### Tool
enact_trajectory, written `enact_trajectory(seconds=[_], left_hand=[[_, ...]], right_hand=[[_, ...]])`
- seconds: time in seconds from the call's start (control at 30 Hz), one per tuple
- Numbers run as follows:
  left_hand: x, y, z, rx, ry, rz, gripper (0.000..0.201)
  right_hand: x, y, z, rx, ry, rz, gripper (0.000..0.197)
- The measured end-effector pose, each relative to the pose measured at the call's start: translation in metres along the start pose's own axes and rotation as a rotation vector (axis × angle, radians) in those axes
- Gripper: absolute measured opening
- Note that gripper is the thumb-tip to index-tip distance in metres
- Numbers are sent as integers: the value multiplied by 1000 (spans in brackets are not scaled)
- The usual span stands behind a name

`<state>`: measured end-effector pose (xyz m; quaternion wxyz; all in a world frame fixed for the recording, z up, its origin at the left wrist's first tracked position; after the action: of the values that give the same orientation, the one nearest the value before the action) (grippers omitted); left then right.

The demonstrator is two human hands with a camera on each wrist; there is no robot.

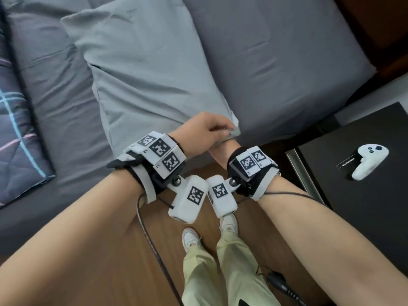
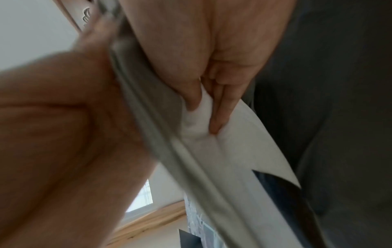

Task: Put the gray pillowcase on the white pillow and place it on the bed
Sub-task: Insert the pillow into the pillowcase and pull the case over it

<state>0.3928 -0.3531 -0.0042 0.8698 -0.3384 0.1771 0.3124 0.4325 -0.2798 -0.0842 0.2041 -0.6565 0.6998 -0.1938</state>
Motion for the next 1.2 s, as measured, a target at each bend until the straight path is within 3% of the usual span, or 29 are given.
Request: enact_trajectory(seconds=[0.07,0.2,0.3,0.47,0.53,0.6,0.67,0.73,0.83,0.9,0.97,1.07,1.2], left_hand=[[-3,-2,0,-6,-13,10,24],[-6,-5,-15,-58,-74,47,24],[6,-9,-21,-68,-63,25,24],[19,-14,-27,-80,-76,72,24],[19,-16,-27,-71,-83,91,22],[21,-18,-27,-70,-86,92,22],[24,-19,-27,-71,-75,87,23],[26,-19,-27,-61,-68,81,23],[26,-22,-29,-51,-64,53,21],[28,-25,-29,-44,-32,40,20],[30,-29,-32,-53,18,53,35],[34,-33,-49,-162,84,166,51],[34,-35,-71,-263,142,311,22]], right_hand=[[-5,1,-2,-44,-103,-35,39],[-11,-14,11,-59,165,-175,43],[-23,-23,26,-94,217,-127,39],[-40,-30,19,-141,117,34,23],[-54,-32,19,-182,-23,187,17],[-68,-34,19,-225,-112,364,27],[-75,-31,19,-296,-138,430,47],[-72,-29,15,-361,-208,348,52],[-60,-28,13,-428,-330,229,29],[-55,-29,12,-446,-333,265,17],[-52,-28,12,-426,-292,311,13],[-55,-31,11,-385,-206,325,14],[-61,-43,16,-366,-264,267,25]])
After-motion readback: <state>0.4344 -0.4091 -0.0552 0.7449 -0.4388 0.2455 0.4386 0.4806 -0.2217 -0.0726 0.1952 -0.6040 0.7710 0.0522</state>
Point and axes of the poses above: each hand's wrist, its own y-axis towards the middle knuckle, its own x-axis out of the palm, z = x × y, the point moved 3 cm from there along y, towards the middle knuckle, and after that the axes turned 7 degrees about -x, right-handed, at the moved point
